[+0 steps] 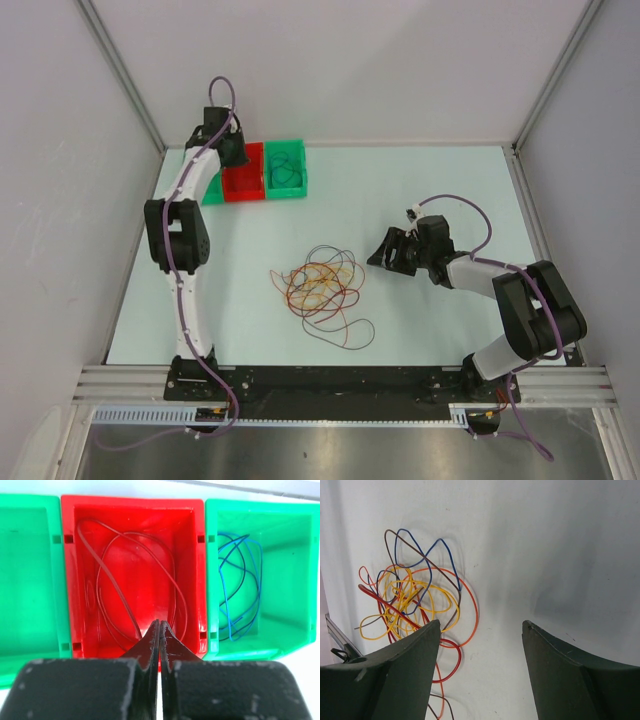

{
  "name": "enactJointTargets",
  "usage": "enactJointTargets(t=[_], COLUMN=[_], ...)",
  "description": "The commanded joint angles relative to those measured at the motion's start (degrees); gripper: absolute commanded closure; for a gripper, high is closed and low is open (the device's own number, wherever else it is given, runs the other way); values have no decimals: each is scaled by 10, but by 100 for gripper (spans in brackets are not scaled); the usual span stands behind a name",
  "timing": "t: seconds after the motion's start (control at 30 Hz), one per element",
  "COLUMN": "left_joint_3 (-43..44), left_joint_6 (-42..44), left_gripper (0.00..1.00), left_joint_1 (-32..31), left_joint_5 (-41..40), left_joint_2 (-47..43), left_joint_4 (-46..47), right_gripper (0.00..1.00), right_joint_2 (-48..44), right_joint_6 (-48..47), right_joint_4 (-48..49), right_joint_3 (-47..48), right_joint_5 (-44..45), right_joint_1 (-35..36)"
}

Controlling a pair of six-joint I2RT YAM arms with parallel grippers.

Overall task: Untangle the cables
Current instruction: Place the cable in the bin.

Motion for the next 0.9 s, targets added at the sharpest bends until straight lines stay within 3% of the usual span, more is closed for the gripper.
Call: enactJointTargets(t=[0.0, 0.53, 0.87], left_joint_3=[3, -14, -14], left_joint_6=[-14, -12, -27], left_gripper=[100, 100, 100], left_joint_1=[8, 25, 25], left_joint_5=[-1, 11, 51], left_joint_2=[8, 41, -14], left_joint_4=[33, 47, 45], right_gripper=[29, 29, 29], right_joint_2=[2, 5, 4], right_joint_6=[-4, 0, 0], right_joint_4=[18, 19, 18], right_joint_3=[-1, -1, -1], right_joint_5=[-9, -11, -9], right_joint_1=[-2, -5, -5])
